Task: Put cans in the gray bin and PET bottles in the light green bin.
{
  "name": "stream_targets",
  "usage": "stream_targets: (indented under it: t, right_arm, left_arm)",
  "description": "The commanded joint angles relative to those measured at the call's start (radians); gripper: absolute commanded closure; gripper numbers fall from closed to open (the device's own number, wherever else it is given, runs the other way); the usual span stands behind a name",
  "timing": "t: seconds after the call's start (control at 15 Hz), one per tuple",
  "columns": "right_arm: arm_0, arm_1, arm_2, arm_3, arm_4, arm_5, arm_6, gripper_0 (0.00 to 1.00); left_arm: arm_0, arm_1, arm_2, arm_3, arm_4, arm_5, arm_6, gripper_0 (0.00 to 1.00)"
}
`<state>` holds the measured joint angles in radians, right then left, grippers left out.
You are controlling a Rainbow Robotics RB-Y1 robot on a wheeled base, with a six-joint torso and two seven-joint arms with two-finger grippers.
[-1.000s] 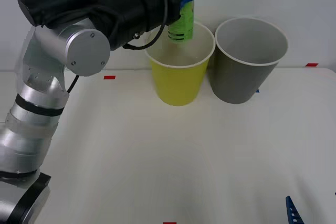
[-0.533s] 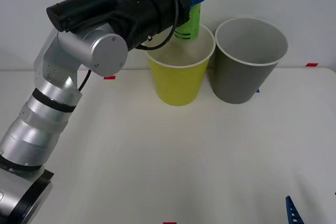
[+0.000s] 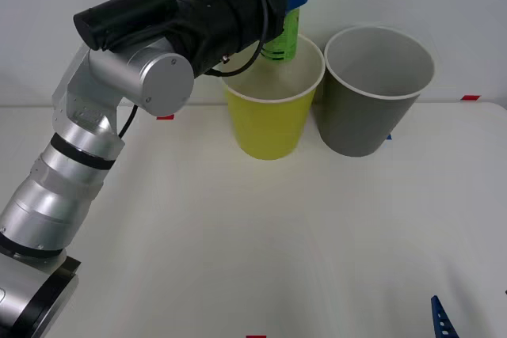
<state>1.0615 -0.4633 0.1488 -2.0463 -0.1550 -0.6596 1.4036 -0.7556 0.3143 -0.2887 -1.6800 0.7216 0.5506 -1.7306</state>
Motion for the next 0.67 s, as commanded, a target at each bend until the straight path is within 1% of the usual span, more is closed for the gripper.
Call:
stream_targets:
  t: [0.07, 0.13, 0.67]
  right_arm:
    - [0.000, 0.000, 0.000, 0.000, 0.000, 0.000, 0.000, 0.00]
    - [0.000, 0.000, 0.000, 0.000, 0.000, 0.000, 0.000, 0.00]
    - [0.000, 0.000, 0.000, 0.000, 0.000, 0.000, 0.000, 0.00]
  left_arm:
    - [0.001, 0.000, -0.004, 0.010, -0.002, -0.001, 0.008, 0.02]
    - [-0.001, 0.000, -0.004, 0.010, -0.005, -0.014, 0.005, 0.00]
    - [-0.001, 0.008, -0.004, 0.010, -0.031, -0.037, 0.005, 0.00]
